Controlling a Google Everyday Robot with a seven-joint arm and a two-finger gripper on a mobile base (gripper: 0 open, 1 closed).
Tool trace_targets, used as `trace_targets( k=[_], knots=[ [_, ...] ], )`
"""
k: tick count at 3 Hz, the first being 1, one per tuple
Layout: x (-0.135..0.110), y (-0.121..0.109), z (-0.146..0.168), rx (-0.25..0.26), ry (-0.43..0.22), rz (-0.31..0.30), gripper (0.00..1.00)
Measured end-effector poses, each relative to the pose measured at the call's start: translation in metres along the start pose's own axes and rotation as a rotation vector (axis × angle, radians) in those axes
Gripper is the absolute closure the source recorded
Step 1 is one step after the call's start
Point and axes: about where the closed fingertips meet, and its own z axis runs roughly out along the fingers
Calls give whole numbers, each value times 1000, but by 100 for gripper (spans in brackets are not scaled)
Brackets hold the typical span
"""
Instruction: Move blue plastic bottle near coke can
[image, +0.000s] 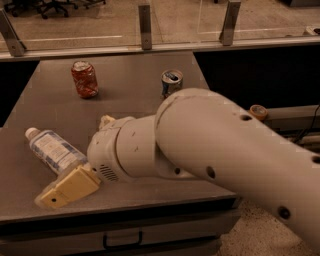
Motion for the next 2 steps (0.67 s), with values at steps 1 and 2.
trace_targets(
  k=[1, 2],
  knots=[
    [6, 10, 23, 2, 0, 7, 0],
    [17, 7, 44, 24, 0, 13, 0]
  ],
)
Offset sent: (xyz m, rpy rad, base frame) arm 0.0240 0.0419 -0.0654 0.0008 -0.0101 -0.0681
